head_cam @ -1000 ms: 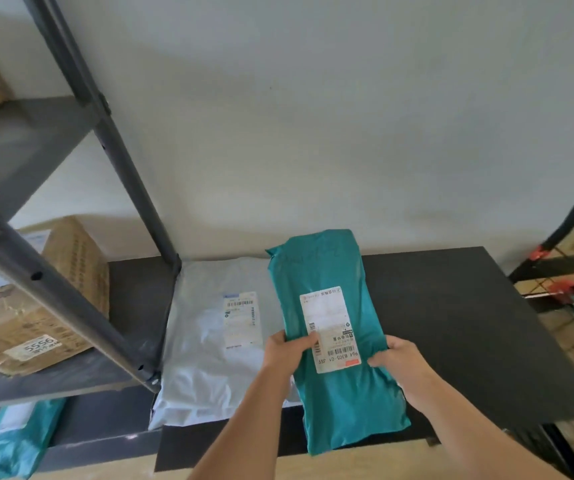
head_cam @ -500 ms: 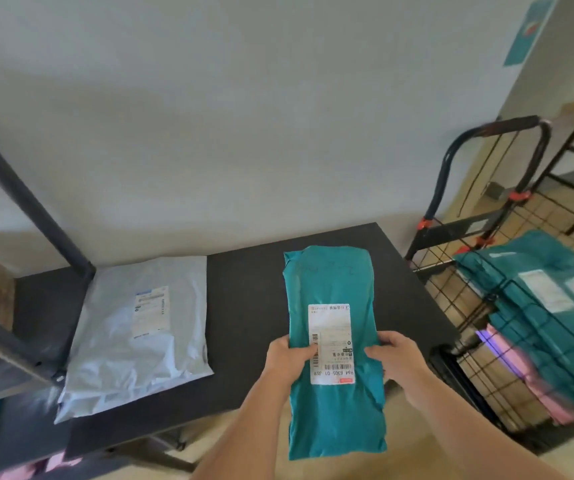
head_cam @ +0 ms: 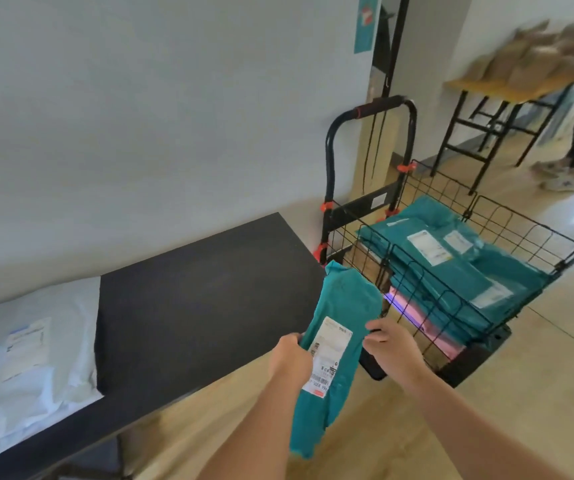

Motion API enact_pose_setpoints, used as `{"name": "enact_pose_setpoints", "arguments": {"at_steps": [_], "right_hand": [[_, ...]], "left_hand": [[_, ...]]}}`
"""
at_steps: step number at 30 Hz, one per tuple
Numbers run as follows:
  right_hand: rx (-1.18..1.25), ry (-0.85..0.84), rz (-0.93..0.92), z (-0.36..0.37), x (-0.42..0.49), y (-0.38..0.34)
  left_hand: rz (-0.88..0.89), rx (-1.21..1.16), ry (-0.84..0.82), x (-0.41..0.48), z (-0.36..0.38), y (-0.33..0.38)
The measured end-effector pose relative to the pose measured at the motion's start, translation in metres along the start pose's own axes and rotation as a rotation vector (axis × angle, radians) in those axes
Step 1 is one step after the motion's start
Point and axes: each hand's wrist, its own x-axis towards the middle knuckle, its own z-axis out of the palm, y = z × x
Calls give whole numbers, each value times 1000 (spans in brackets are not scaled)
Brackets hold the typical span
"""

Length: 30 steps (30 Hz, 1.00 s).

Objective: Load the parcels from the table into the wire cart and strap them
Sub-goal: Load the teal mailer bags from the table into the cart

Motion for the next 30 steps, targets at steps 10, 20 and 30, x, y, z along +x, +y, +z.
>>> {"name": "enact_pose_setpoints", "arguments": {"at_steps": [10, 20, 30], "right_hand": [[-171, 125, -265, -42, 25, 4], [-554, 71, -189, -110, 120, 16], [-621, 115, -48, -191, 223, 6]], "left_hand": [[214, 526, -73, 10, 64, 68], [425, 608, -37, 83, 114, 163], [624, 460, 12, 159, 152, 273]]}}
